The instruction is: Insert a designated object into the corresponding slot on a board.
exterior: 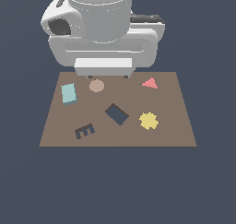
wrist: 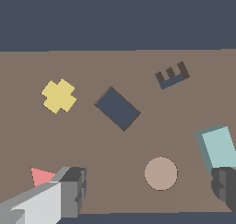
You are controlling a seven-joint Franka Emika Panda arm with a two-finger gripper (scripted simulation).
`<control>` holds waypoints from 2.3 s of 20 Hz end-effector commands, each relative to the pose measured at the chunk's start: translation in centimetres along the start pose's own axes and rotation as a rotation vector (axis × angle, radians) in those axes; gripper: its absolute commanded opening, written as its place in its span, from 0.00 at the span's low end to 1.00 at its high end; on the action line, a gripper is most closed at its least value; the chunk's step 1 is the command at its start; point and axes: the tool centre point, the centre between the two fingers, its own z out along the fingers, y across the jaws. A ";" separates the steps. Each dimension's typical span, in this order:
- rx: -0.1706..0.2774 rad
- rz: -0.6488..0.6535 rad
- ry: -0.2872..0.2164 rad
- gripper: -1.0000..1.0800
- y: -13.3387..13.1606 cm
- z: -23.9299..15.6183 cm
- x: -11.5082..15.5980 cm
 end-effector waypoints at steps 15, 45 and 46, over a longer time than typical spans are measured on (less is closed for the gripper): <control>0.003 -0.178 -0.013 0.96 8.7 6.9 -2.6; 0.005 -0.310 -0.023 0.96 15.4 14.1 -3.1; 0.005 -0.310 -0.022 0.96 15.4 14.1 -3.1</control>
